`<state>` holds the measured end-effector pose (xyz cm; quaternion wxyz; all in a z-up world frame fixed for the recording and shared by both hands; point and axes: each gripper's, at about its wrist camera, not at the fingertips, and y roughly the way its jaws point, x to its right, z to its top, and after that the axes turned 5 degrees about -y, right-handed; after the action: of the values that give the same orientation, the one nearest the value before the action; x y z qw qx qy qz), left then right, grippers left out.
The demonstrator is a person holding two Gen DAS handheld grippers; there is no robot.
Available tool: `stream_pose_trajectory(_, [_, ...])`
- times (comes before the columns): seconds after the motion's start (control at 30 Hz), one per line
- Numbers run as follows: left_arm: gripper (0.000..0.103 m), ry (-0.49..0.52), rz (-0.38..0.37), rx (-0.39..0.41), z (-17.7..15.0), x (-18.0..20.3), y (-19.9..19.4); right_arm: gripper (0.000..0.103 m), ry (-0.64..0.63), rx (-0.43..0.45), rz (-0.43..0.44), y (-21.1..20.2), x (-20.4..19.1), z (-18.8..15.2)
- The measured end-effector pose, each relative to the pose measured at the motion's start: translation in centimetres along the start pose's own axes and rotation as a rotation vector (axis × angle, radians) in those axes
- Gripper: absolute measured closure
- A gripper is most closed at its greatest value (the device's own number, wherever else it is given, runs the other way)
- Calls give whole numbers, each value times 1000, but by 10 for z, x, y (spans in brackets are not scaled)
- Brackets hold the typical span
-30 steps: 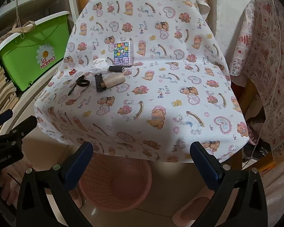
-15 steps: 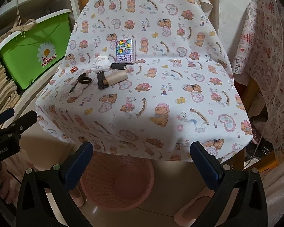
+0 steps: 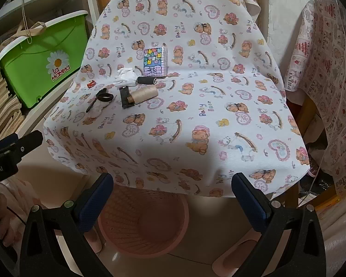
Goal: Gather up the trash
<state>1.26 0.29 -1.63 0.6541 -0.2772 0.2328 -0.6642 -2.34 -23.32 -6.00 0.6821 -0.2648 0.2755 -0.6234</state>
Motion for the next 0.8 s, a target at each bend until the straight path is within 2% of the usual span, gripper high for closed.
stream_pose_trajectory(0.8, [0,2,0,5,0,0,-3,0,-12,10,-3,-1,1,-1])
